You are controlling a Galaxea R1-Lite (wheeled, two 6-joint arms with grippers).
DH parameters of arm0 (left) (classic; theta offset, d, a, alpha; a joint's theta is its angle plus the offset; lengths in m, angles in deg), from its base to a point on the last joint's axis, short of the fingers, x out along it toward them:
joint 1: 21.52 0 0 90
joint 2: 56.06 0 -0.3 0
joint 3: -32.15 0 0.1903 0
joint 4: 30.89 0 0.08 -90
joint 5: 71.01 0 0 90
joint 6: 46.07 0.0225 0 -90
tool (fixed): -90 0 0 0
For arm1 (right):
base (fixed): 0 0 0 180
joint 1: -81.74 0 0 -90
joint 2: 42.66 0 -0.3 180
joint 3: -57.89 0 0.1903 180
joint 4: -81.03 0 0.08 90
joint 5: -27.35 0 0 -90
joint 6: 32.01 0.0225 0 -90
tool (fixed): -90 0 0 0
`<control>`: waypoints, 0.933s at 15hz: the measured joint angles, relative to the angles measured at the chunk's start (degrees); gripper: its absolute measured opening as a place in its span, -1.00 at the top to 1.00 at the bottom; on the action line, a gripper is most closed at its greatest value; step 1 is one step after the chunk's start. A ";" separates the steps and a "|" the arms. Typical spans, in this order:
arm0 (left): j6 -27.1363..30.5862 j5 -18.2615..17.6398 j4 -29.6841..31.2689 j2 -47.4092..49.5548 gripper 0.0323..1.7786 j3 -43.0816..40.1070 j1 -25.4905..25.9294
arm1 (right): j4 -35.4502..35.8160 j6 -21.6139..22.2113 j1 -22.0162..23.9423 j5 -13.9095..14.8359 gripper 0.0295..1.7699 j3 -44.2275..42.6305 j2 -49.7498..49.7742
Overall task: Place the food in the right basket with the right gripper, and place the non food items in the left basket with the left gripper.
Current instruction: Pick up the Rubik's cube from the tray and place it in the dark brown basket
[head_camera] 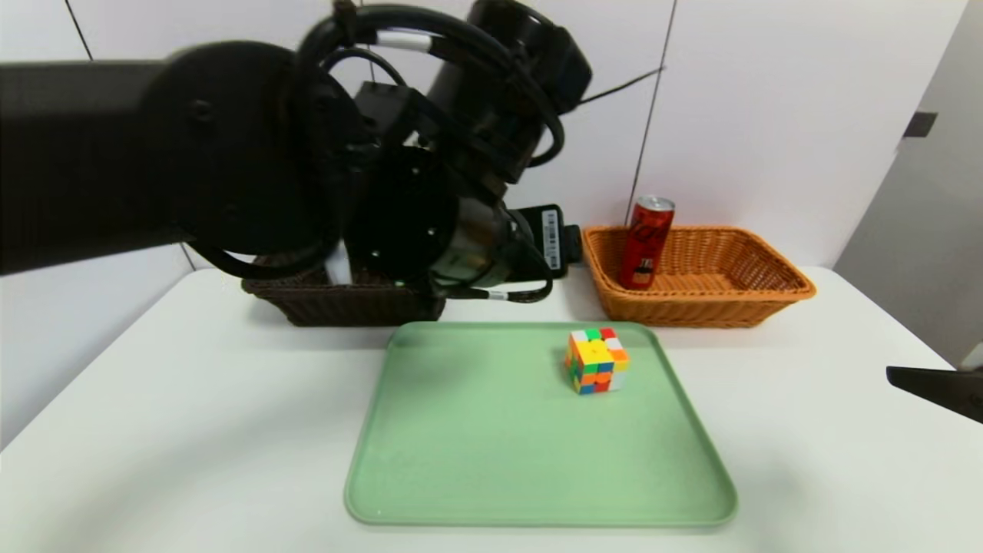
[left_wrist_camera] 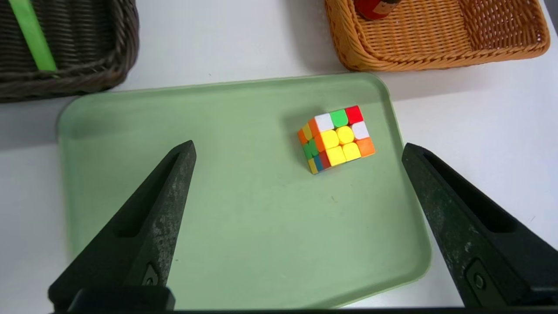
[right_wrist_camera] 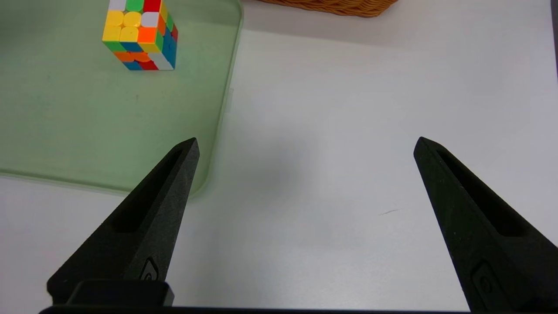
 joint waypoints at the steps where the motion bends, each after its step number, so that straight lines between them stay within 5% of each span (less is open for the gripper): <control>1: -1.65 0.55 -0.06 -1.18 -0.88 0.44 -1.43 | 0.00 0.06 0.00 0.00 -0.92 0.07 0.02; 14: -5.25 8.90 0.74 -16.07 -0.90 6.51 -8.13 | 0.09 0.15 0.00 -0.02 -0.92 1.02 1.24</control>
